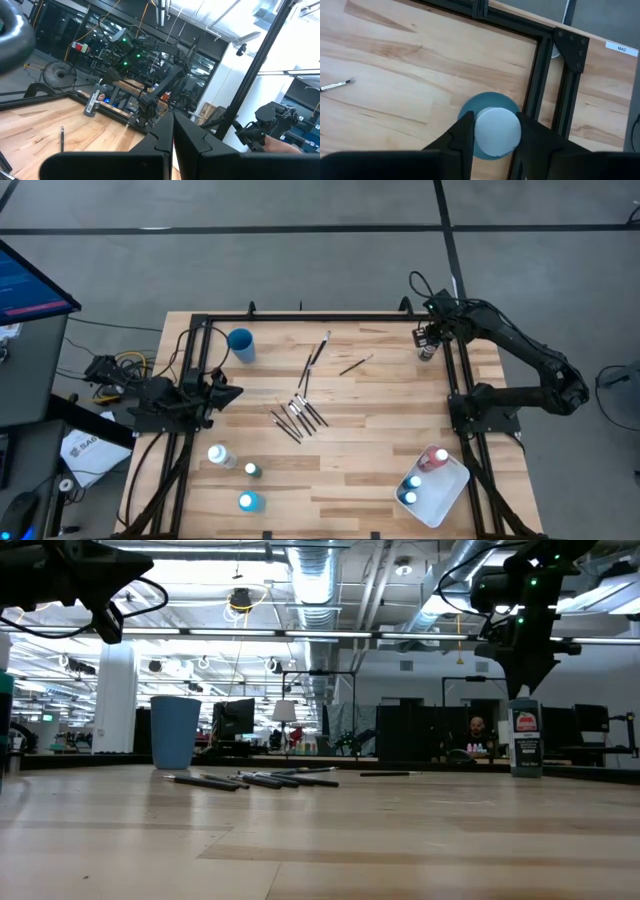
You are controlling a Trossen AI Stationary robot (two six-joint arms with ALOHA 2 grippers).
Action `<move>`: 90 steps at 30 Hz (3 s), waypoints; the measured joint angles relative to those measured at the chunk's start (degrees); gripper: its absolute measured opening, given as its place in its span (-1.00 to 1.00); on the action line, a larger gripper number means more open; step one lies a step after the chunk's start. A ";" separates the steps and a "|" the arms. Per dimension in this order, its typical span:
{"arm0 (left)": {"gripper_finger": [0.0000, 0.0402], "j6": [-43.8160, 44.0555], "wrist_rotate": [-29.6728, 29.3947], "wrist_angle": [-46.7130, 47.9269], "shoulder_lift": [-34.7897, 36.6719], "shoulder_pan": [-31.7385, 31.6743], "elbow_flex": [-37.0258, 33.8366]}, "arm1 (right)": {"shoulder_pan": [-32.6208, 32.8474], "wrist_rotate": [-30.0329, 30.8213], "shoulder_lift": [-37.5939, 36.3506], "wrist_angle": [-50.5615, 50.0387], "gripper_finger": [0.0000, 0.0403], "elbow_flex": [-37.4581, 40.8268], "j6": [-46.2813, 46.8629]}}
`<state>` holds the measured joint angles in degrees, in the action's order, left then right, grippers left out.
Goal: Pick & Place Paint Supplies
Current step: Put the large green paint bottle into the white bin
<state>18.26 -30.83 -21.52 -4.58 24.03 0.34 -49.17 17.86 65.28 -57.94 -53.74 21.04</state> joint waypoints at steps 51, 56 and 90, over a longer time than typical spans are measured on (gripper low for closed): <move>-0.98 0.00 0.02 -0.05 0.00 0.00 0.02 | 74.92 -2.89 -0.90 -1.66 -0.44 -26.36 25.66; -0.98 0.00 0.00 -0.06 0.00 0.00 0.00 | 85.17 -2.85 -0.90 -3.90 -0.42 -26.43 35.69; -0.98 0.01 0.00 -0.32 0.00 0.00 0.01 | 126.17 3.16 13.71 -31.81 -0.43 -24.12 103.88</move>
<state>18.27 -30.83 -21.84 -4.58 24.03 0.35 77.00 21.01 78.99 -89.75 -77.86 124.91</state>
